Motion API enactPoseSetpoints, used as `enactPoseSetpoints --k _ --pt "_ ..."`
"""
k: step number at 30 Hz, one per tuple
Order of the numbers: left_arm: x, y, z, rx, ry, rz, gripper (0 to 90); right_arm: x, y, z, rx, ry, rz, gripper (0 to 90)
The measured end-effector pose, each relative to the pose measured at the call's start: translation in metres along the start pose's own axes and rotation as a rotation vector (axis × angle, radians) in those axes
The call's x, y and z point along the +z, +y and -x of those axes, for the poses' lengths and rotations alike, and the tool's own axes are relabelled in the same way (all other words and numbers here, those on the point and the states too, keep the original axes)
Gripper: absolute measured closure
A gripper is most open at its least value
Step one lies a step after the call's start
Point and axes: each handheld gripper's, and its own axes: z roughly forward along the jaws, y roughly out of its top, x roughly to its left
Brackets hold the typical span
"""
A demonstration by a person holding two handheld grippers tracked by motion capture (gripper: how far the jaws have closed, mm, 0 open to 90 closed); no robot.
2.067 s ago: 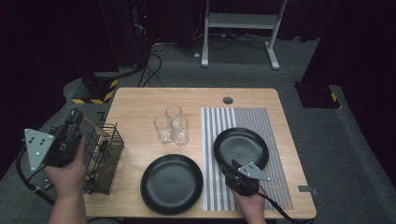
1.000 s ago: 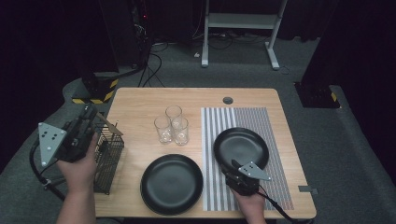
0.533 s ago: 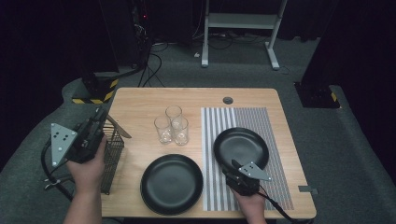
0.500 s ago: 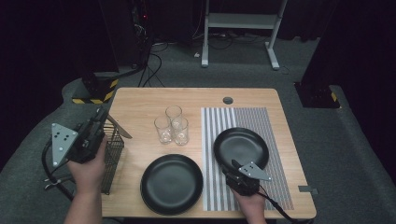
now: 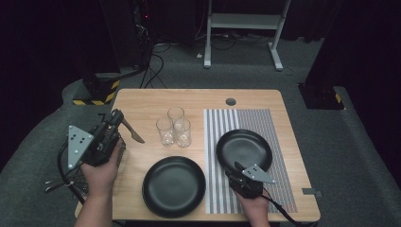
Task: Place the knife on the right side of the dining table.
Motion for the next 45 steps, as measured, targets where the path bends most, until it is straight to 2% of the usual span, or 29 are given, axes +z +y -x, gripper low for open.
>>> enactPoseSetpoints --k 9,14,20,25,31,36,45 --pt "0.008 -0.005 0.014 -0.030 -0.045 -0.006 83.2 0.001 0.000 0.000 -0.003 0.008 -0.003 56.3" --pt "0.013 -0.007 0.025 -0.025 -0.075 -0.014 83.2 0.001 0.000 0.001 -0.006 0.027 -0.015 56.4" --pt "0.019 -0.011 0.037 -0.021 -0.103 -0.024 83.1 0.002 0.001 0.002 -0.008 0.027 -0.021 55.2" --pt "0.023 -0.013 0.045 -0.034 -0.122 -0.028 83.1 0.002 0.001 -0.001 -0.049 0.021 -0.011 57.3" --pt "0.027 -0.014 0.056 -0.028 -0.144 -0.027 83.1 0.002 0.001 -0.001 -0.061 0.025 -0.016 51.9" --pt "0.029 -0.017 0.061 -0.026 -0.152 -0.032 83.1 0.003 0.001 0.001 -0.042 0.028 -0.031 47.1" --pt "0.032 -0.019 0.068 -0.027 -0.167 -0.030 83.1 0.004 0.001 0.000 -0.052 0.024 -0.024 41.3"
